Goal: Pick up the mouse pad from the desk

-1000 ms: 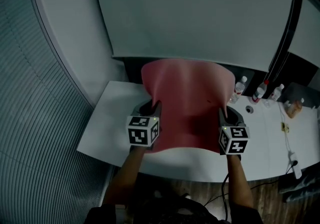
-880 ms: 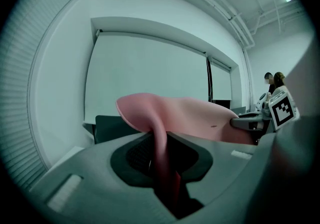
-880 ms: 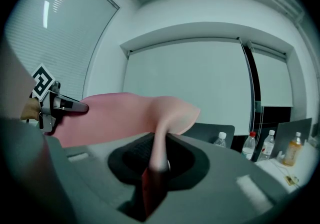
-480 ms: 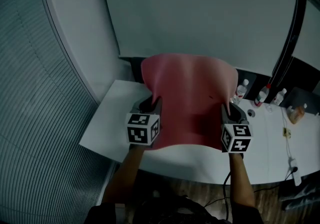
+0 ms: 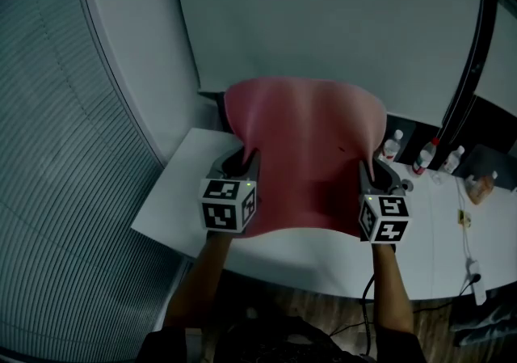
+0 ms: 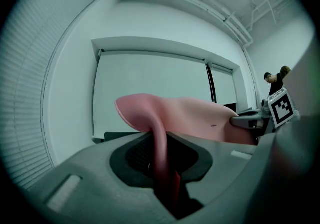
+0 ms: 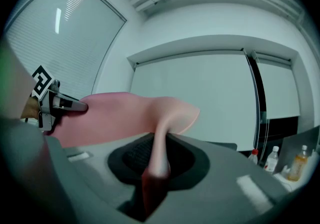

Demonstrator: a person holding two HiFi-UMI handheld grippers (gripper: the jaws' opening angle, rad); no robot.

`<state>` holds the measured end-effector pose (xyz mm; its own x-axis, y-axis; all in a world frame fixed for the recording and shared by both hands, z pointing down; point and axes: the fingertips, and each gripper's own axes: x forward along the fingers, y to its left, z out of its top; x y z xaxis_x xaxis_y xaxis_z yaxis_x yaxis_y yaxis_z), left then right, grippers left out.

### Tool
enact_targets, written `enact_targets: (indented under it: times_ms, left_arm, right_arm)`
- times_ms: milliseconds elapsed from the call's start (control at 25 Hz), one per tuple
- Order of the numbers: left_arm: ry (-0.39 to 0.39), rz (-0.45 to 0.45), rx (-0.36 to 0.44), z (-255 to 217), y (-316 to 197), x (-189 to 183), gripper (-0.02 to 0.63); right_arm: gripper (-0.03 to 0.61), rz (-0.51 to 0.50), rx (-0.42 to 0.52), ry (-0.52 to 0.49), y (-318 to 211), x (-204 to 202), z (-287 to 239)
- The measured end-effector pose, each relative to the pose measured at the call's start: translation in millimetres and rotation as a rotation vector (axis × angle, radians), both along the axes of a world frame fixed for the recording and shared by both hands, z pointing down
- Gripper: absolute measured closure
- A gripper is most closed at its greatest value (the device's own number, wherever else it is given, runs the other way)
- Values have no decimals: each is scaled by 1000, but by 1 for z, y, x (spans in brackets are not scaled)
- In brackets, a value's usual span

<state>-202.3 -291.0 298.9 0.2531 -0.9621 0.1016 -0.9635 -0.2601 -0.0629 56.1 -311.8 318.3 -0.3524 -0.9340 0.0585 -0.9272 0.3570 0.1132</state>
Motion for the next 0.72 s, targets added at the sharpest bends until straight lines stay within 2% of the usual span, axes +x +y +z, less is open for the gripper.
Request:
enact_targets:
  times_ms: [720]
  left_arm:
    - [-11, -42, 77, -29, 18, 3, 543]
  right_arm:
    - [505, -26, 78, 12, 10, -2, -32]
